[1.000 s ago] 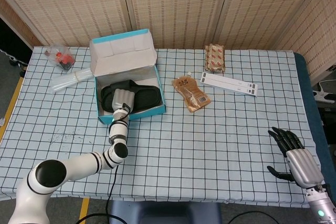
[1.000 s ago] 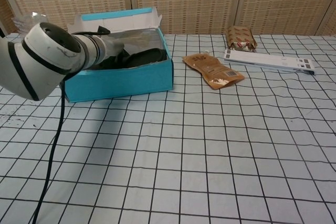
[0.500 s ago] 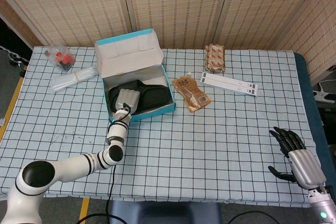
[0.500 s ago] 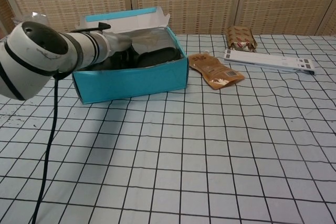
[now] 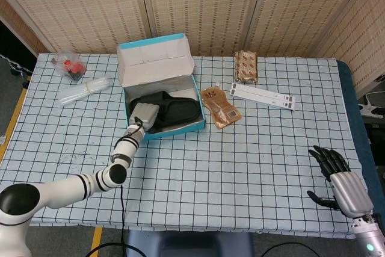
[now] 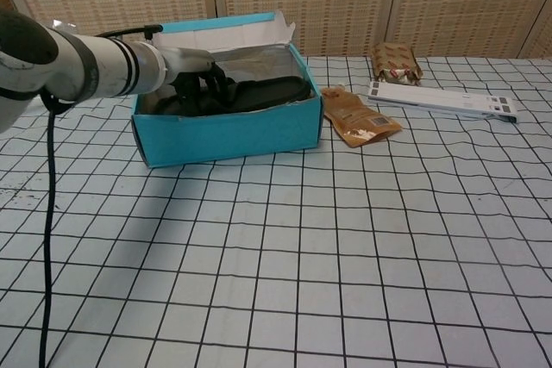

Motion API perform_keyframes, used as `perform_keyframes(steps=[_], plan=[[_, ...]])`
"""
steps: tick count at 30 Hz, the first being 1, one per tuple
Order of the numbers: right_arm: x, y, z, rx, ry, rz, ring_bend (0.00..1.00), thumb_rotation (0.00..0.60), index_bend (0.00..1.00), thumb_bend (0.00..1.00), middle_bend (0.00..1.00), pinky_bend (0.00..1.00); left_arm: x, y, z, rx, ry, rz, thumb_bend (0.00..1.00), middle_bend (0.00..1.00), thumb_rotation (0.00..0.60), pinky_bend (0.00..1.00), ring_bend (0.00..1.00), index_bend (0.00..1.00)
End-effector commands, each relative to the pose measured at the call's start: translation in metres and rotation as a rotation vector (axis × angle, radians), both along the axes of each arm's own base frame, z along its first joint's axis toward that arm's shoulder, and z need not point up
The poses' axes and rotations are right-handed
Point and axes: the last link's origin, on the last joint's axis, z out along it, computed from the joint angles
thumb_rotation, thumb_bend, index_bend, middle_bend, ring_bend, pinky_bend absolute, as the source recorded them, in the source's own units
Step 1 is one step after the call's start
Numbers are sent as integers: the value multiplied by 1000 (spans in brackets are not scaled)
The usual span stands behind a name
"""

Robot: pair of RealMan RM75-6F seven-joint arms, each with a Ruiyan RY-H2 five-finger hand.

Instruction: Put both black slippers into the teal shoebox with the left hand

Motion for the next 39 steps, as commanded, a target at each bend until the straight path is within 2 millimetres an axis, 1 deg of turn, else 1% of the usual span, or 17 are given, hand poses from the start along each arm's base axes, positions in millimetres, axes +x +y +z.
perform_keyframes(steps=[1,7,14,20,22,28,30,33,35,36,39], plan=[[0,0,0,-1,-1,-1,0,600,0,118,0,0,2,-1,3,-31,-25,5,427,0,600,279,0,0],[0,0,1,0,-1,-1,0,600,0,118,0,0,6,-2,8,-74,-98,18,416,0,600,225,0,0],[0,0,1,-3,0,0,0,600,0,119,0,0,12,-2,18,-59,-215,10,411,0,600,222,0,0],[0,0,0,1,1,0,0,600,0,118,0,0,19,-3,28,16,-330,-49,410,0,600,225,3,0],[0,0,0,0,1,1,0,600,0,118,0,0,21,-4,34,53,-371,-83,409,0,600,225,20,0],[1,1,0,-1,2,7,0,600,0,119,0,0,16,-10,50,108,-411,-160,412,0,600,225,45,0],[2,1,0,-1,3,9,0,600,0,119,0,0,11,-17,56,113,-425,-177,413,0,600,225,42,0],[2,1,-1,3,4,13,0,600,0,119,0,0,-8,-40,71,110,-405,-210,413,0,600,223,4,0],[2,1,-3,10,6,15,0,600,0,118,0,0,-29,-64,84,122,-368,-239,413,0,600,216,0,0],[2,1,-3,15,7,16,0,600,0,118,0,0,-44,-82,91,141,-350,-252,411,0,600,209,0,0],[3,1,-6,24,12,19,0,600,0,119,0,0,-85,-123,111,215,-280,-280,410,0,600,187,0,0]])
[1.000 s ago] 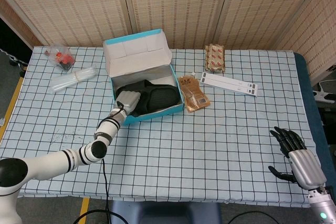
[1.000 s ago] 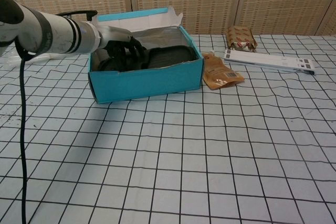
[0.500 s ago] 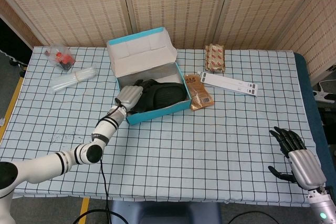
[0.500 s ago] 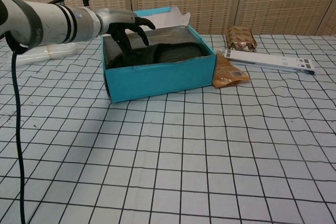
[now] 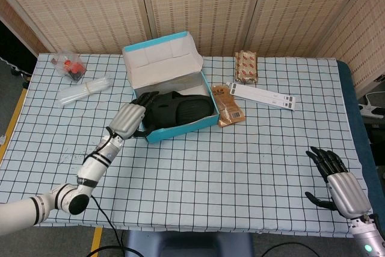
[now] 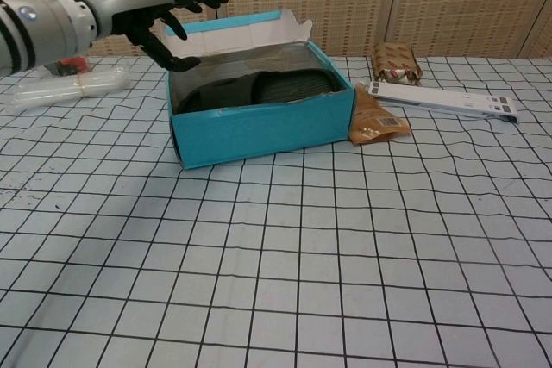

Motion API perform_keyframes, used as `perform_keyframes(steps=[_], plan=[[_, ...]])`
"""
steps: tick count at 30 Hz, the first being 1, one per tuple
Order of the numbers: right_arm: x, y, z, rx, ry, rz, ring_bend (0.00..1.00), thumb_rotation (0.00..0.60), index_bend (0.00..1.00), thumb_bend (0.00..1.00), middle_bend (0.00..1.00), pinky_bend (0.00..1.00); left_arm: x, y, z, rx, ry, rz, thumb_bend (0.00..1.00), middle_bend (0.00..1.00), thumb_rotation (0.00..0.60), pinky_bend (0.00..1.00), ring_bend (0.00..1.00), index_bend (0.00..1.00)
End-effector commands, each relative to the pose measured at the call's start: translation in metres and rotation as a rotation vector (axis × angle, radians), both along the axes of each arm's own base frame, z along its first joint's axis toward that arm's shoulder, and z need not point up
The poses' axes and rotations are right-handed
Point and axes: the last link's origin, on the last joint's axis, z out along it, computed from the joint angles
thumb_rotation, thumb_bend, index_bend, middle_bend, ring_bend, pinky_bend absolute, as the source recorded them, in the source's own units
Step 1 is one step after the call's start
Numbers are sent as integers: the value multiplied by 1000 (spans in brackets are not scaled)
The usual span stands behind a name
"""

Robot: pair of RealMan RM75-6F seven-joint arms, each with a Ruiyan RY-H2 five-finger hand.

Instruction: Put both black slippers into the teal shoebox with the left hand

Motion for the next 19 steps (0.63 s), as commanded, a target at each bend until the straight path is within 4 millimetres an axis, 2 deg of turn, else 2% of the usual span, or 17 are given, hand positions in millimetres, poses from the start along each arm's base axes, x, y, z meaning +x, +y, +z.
perform_keyframes(steps=[1,5,8,9,11,13,19], plan=[[0,0,-2,8,6,2,0,600,0,119,0,0,-80,-78,41,154,109,3,409,0,600,174,0,0],[1,0,-5,16,20,-1,0,600,0,119,0,0,-142,-146,65,345,187,68,410,0,600,121,0,0],[2,2,-6,6,37,-5,0,600,0,119,0,0,-181,-195,69,439,183,157,411,0,600,83,0,0],[2,2,-7,1,43,-9,0,600,0,119,0,0,-189,-204,69,449,181,179,411,0,600,76,0,0],[1,2,-7,-12,60,-22,0,600,0,119,0,0,-203,-220,69,462,200,227,411,0,600,71,0,0],[2,2,-8,-28,84,-29,0,600,0,119,0,0,-212,-228,72,448,262,251,412,0,600,71,0,0],[3,4,-8,-50,108,-54,0,600,0,119,0,0,-213,-228,77,432,256,283,414,0,600,75,0,0]])
